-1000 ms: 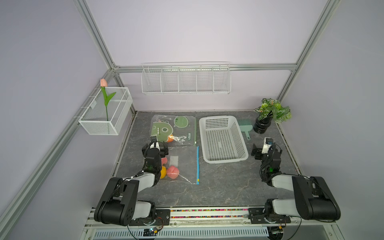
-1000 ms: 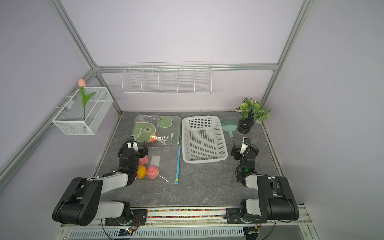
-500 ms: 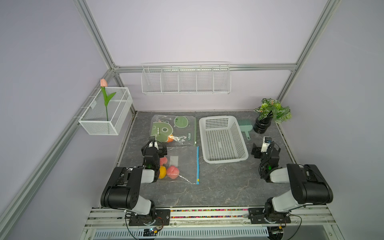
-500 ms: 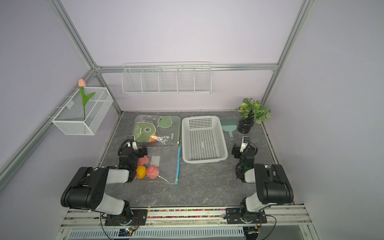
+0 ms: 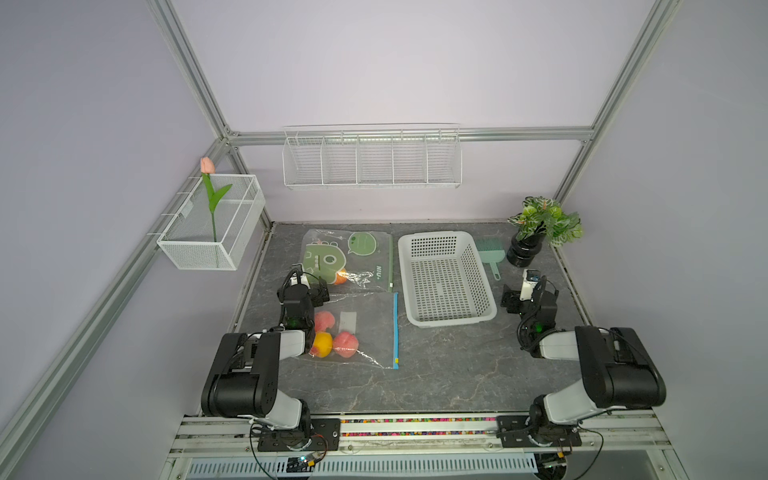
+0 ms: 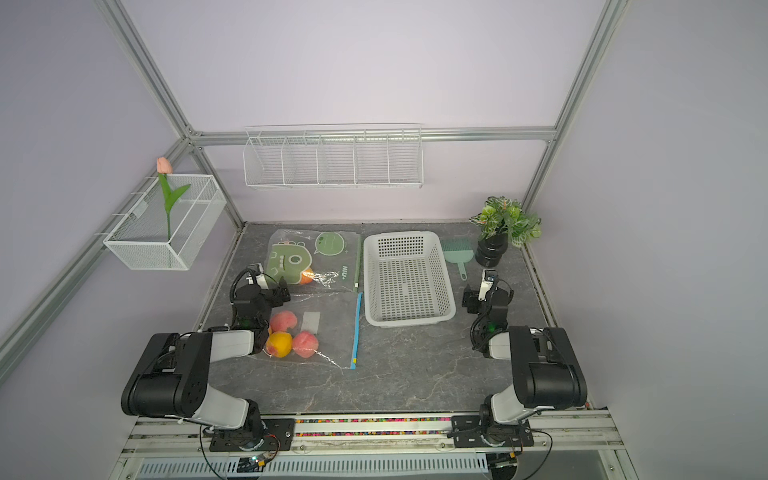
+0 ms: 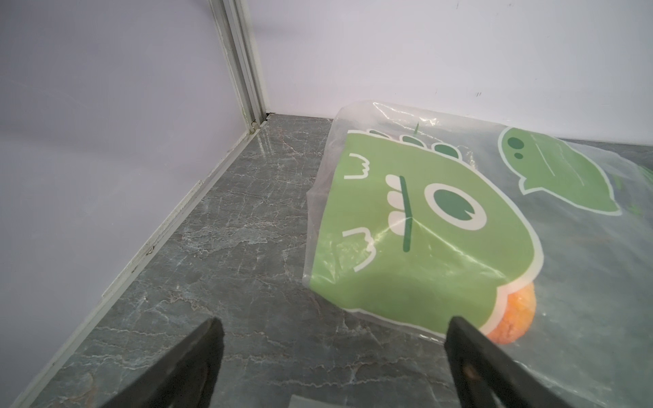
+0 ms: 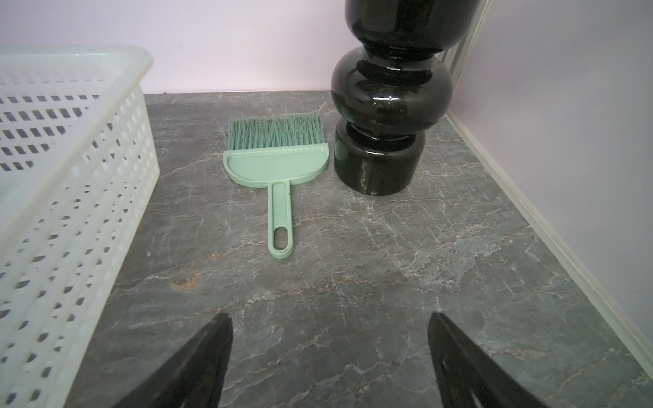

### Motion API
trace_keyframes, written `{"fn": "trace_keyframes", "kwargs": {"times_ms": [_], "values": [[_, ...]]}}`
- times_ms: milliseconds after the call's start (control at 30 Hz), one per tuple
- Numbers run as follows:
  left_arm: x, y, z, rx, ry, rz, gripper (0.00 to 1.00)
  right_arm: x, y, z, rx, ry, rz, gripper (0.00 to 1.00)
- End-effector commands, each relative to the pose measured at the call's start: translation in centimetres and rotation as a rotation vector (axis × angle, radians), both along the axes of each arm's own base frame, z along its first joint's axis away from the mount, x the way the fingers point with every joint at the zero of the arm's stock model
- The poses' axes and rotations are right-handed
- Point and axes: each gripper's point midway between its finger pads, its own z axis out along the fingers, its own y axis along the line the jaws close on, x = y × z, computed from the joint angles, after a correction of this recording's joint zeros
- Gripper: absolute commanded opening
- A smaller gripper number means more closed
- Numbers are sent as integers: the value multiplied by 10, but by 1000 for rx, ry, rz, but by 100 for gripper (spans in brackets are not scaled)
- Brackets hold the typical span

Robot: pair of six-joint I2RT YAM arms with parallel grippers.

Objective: Place the peach in a zip-top bag and seal the zipper
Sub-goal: Reset both arms

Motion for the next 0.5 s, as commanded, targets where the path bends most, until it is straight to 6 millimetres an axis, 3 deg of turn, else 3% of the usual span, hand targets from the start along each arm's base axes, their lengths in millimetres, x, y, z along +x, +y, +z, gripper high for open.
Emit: {"fn": "trace_keyframes", "kwargs": {"times_ms": [0, 467], "values": [[3, -1, 1, -12, 0, -7, 100, 5, 9, 6, -10, -11, 48, 89], [3, -1, 1, -11, 0, -6, 100, 5, 9, 6, -5, -12, 49, 89]]}}
